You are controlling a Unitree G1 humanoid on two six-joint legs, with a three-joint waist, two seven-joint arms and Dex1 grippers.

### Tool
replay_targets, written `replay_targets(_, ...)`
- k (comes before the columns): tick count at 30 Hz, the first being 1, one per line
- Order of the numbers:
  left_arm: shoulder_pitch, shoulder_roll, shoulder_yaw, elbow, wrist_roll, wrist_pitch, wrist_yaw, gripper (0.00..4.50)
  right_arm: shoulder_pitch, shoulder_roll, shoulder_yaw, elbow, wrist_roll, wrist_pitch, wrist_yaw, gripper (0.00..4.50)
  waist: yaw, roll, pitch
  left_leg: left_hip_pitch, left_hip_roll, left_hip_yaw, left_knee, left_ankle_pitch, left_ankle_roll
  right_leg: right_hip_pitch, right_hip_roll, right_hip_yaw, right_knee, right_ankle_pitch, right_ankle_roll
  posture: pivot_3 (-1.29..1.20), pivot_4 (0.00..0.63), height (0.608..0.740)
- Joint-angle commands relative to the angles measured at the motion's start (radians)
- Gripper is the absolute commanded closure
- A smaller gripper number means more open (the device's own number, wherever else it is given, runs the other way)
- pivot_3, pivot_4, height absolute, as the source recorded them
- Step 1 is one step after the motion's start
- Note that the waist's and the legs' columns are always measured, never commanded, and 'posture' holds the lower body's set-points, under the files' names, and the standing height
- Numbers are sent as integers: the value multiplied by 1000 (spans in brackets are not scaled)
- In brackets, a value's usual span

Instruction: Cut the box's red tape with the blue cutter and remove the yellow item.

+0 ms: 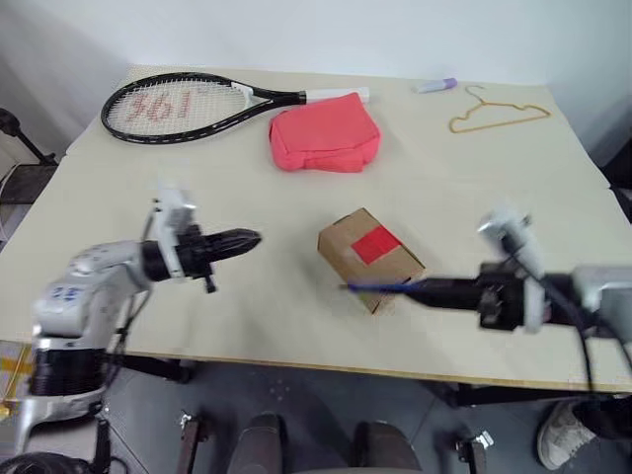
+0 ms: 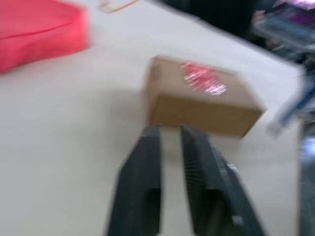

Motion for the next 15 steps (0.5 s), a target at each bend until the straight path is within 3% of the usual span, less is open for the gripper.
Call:
replay_targets(1,-102,-92,-95,14,41,-28,17,4500,-155,-61,7,112,-29,18,80,4346,-3,0,0,0,0,0,0,0,0,0,0,0,0,0,0,0,150,740)
replay_targets(5,-229,-211,-156,139,120,-75,70,4500,-379,-4,151,223,-172,68,96,4346,-13,-2,1,0,0,2,0,0,-1,-1,1,1,0,0,0,0,150,740)
replay_targets(9,-368,-313,-241,331,269,-146,156,4500,-560,91,343,292,-496,55,197,4346,-13,-2,1,-1,0,3,0,0,-1,-4,0,1,0,0,0,0,150,740)
replay_targets(15,-416,-338,-320,379,376,-80,185,4500,-678,178,484,385,-799,4,354,4346,-5,-2,1,-17,0,4,3,1,-1,-20,0,0,6,1,1,0,150,740)
